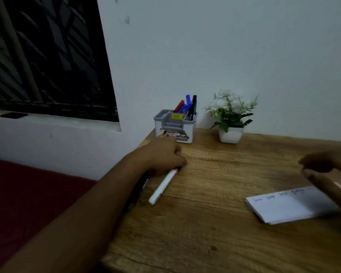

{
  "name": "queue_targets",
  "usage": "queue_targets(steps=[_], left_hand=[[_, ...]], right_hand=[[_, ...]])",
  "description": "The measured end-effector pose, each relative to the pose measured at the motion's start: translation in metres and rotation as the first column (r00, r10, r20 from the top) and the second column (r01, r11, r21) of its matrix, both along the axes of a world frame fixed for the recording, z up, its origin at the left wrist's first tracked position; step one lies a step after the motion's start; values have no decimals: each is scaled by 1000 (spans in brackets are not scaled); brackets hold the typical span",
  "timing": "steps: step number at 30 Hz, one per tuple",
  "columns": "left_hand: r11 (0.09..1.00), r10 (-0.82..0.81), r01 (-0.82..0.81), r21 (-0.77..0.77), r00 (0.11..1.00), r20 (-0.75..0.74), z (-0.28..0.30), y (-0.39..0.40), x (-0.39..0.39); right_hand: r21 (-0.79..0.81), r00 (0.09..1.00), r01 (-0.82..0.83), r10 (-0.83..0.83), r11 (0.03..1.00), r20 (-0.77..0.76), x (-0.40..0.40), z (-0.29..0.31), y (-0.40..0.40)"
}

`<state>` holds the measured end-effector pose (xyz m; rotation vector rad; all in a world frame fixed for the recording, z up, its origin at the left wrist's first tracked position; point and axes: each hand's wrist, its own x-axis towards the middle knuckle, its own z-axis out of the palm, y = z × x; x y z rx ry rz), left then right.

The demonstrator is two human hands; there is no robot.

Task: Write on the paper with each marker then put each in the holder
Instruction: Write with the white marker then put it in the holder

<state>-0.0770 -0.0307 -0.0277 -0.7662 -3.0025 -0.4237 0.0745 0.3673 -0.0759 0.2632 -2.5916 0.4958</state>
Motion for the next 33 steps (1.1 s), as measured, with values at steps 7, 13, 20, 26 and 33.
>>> queue_targets(steps=[7,13,20,26,33], left_hand=[[749,-188,7,662,961,202,19,46,28],[433,-427,-123,893,845,323,27,101,41],[380,-537,-134,915,774,337,13,173,72],[576,-500,268,772,863,74,-13,182,86],[577,-534,313,755,843,59,-11,178,74]], right_hand=[[136,991,-123,114,983,73,23,32,-53],[-8,977,-213,214,977,8,19,26,-58],[-423,949,-314,263,850,-175,24,24,-63],[-633,956,-291,233,717,-176,24,22,-59],[-521,953,-300,221,799,-209,22,29,-63]])
